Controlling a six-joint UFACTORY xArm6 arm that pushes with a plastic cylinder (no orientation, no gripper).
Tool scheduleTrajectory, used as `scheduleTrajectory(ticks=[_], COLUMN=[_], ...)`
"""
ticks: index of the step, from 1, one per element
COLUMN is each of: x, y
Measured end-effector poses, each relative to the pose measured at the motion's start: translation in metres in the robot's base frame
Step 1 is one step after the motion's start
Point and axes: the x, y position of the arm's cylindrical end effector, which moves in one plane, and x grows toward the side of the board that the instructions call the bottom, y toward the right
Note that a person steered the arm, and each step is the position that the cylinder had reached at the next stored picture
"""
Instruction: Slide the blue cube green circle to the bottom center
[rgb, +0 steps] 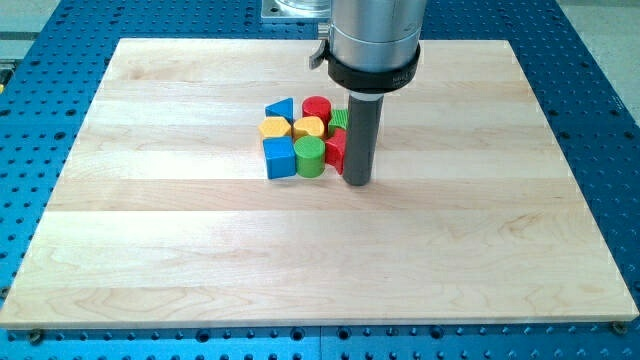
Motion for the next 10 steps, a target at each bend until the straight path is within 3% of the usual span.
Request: scheduleTrajectory(ticks=[2, 4, 5, 6, 7, 8, 9, 10], x=[0.009, 0.014, -0.029, -0.032, -0.008, 0.061, 0.042, 0.000], y=[-0.003, -0.156, -0.164, -0.112, -0.073, -0.053, -0.090, -0.082])
